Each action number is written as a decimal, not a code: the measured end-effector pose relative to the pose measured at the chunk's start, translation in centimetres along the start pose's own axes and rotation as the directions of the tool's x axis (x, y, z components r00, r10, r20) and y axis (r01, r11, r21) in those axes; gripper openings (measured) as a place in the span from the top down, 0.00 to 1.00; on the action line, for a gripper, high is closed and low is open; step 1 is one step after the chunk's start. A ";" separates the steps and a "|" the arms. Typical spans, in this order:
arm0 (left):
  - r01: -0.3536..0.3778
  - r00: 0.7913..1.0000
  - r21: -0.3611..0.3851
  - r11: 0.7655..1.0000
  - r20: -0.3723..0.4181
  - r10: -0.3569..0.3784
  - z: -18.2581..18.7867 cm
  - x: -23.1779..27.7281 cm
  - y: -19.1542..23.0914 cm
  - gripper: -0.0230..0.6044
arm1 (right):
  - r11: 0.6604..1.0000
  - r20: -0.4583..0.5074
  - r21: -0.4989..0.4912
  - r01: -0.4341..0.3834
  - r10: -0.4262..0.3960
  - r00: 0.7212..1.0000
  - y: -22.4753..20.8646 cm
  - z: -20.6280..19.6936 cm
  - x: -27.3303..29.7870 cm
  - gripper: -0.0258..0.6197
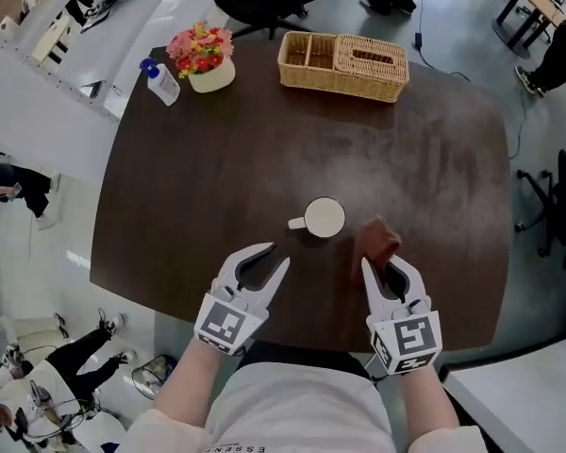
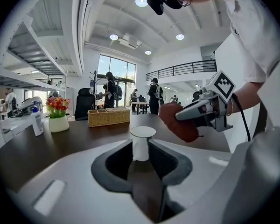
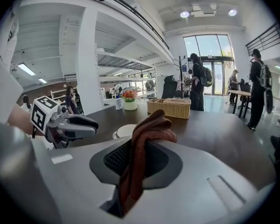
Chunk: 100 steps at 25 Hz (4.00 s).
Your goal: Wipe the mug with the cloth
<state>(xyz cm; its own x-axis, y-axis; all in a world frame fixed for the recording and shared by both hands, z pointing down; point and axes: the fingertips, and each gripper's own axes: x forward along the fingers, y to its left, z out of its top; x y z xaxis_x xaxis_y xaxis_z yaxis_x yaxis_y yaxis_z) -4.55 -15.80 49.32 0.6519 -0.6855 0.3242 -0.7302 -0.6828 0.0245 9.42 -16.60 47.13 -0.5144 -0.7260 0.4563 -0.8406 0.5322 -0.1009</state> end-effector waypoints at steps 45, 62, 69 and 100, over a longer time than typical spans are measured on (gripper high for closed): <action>0.468 0.884 0.230 0.853 -0.122 -0.452 -4.3 7.8 1.0 0.85 | 0.972 -0.237 0.025 -0.235 0.234 0.943 3.9 -7.9 8.5 0.83; 0.475 0.880 0.232 0.849 -0.145 -0.453 -4.7 7.1 1.6 0.85 | 0.998 -0.233 -0.027 0.060 -0.064 0.970 -5.4 -4.8 9.1 0.83; 0.468 0.883 0.208 0.859 -0.139 -0.448 -4.7 7.1 1.7 0.85 | 0.992 -0.310 -0.109 -0.068 0.031 0.950 -1.9 -5.7 10.8 0.83; 0.681 0.732 0.269 0.681 -0.244 -0.636 -4.5 7.9 2.0 0.85 | 0.684 -0.369 -0.407 -0.605 0.483 0.794 -1.3 -1.7 15.4 0.83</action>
<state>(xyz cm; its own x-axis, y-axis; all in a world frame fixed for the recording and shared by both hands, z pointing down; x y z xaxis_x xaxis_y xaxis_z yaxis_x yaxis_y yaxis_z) -1.78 -21.41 56.14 0.8920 -0.0057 0.4521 0.0022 -0.9999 -0.0170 2.89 -27.71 55.79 -0.7521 -0.1589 0.6396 -0.1944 0.9808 0.0150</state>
